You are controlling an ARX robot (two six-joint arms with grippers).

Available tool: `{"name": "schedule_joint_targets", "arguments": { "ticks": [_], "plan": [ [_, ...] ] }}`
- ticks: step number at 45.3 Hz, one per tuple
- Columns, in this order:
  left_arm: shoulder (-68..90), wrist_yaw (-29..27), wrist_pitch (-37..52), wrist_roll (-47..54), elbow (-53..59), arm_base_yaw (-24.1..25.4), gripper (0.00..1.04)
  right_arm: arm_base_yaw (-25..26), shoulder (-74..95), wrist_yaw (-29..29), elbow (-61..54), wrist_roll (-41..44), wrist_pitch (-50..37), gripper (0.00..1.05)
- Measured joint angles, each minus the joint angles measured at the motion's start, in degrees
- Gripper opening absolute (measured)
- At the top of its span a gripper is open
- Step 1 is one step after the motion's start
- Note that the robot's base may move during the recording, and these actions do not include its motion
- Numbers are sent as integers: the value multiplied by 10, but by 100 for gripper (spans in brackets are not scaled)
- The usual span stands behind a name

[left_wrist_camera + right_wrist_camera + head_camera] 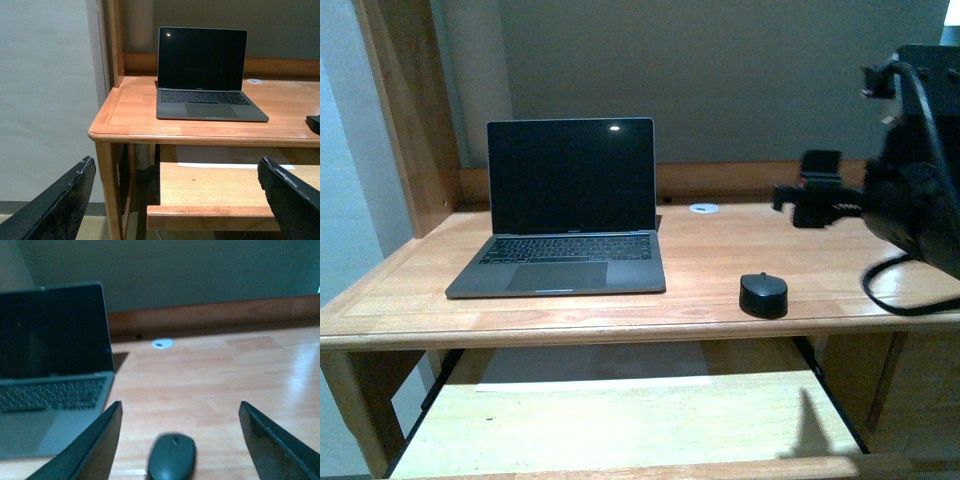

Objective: Place mouse

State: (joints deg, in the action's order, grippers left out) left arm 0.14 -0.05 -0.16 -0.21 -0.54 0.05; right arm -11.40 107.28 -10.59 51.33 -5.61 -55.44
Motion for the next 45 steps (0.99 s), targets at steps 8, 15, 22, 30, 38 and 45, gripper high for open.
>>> {"name": "schedule_joint_targets", "arguments": {
  "ticks": [8,15,22,30,38,45],
  "plan": [
    [0,0,0,0,0,0,98,30,-82,14,-119,38,-52,41],
    [0,0,0,0,0,0,98,43,-159,35,-217,49,-75,14],
    [0,0,0,0,0,0,98,65,-224,53,-329,55,-117,2],
    [0,0,0,0,0,0,98,93,-342,89,-416,55,-77,2],
    [0,0,0,0,0,0,98,115,-460,106,-466,55,-2,2],
    [0,0,0,0,0,0,98,115,-568,106,-492,55,80,2]
  ]
}}
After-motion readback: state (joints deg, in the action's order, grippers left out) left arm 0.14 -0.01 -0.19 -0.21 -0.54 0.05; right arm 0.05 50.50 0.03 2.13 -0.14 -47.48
